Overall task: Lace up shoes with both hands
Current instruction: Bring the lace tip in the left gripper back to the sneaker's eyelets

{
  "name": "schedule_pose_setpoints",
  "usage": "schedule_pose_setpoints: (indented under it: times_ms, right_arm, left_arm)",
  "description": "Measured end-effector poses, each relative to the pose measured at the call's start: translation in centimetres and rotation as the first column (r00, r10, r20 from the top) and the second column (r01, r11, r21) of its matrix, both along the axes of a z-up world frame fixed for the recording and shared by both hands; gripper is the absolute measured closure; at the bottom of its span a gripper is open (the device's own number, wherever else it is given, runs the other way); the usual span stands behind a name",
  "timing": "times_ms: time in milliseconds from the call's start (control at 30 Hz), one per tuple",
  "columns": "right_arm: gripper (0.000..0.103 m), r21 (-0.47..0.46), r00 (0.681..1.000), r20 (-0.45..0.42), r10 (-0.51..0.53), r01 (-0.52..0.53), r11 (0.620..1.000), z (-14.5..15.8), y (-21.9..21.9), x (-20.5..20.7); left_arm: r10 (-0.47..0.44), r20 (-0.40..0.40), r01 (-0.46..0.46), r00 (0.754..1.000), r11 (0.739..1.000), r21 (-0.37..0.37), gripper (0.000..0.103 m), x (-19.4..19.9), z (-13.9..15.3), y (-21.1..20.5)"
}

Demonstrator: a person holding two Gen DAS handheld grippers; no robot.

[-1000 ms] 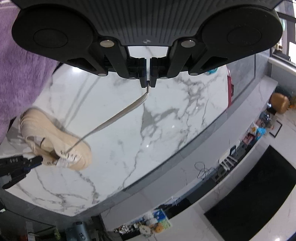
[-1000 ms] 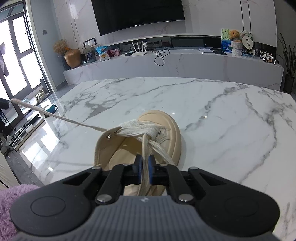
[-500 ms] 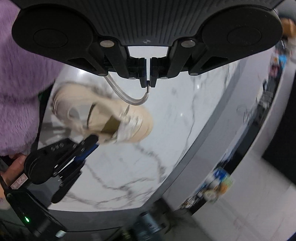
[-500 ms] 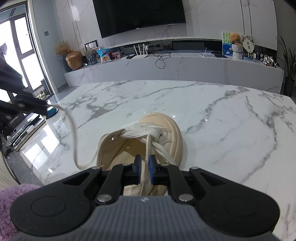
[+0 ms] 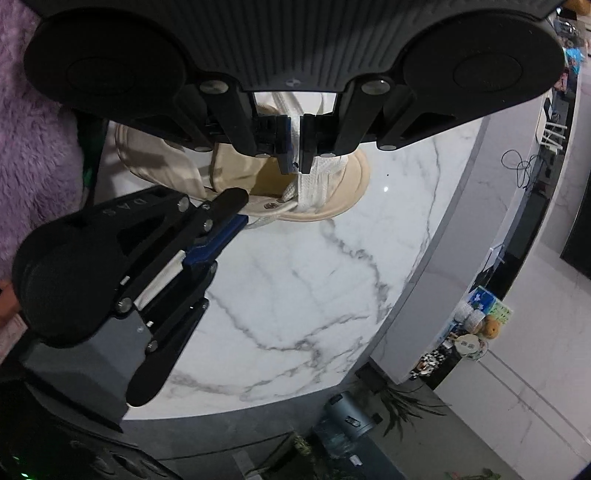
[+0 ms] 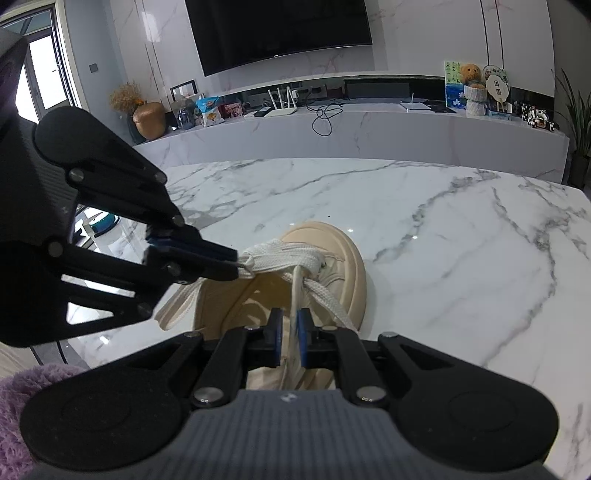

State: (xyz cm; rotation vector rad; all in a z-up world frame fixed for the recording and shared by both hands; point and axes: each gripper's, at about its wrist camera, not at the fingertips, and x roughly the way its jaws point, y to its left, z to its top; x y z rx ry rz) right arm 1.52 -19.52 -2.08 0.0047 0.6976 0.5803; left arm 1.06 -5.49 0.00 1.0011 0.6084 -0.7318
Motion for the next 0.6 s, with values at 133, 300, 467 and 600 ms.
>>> schedule_pose_setpoints:
  times_ms: [133,300,467,600]
  right_arm:
    - [0.091,0.000,1.000,0.001,0.004,-0.004,1.000,0.0,0.1,0.0]
    - [0.090,0.001,1.000,0.000,0.001,-0.001,1.000,0.0,0.2,0.0]
    - [0.090,0.024,1.000,-0.008,-0.009,0.009,1.000,0.0,-0.1,0.3]
    - [0.090,0.024,1.000,-0.005,-0.011,0.011,1.000,0.0,0.0,0.4]
  left_arm:
    - [0.002,0.007,-0.002,1.000,1.000,-0.002,0.087,0.2,-0.7,-0.4]
    - [0.020,0.015,-0.020,1.000,1.000,-0.008,0.076,0.7,-1.4,-0.8]
    - [0.078,-0.018,-0.078,0.997,0.996,-0.047,0.076,1.9,-1.4,-1.1]
    - [0.127,-0.077,-0.133,0.989,0.988,-0.072,0.079,3.2,-1.5,-0.9]
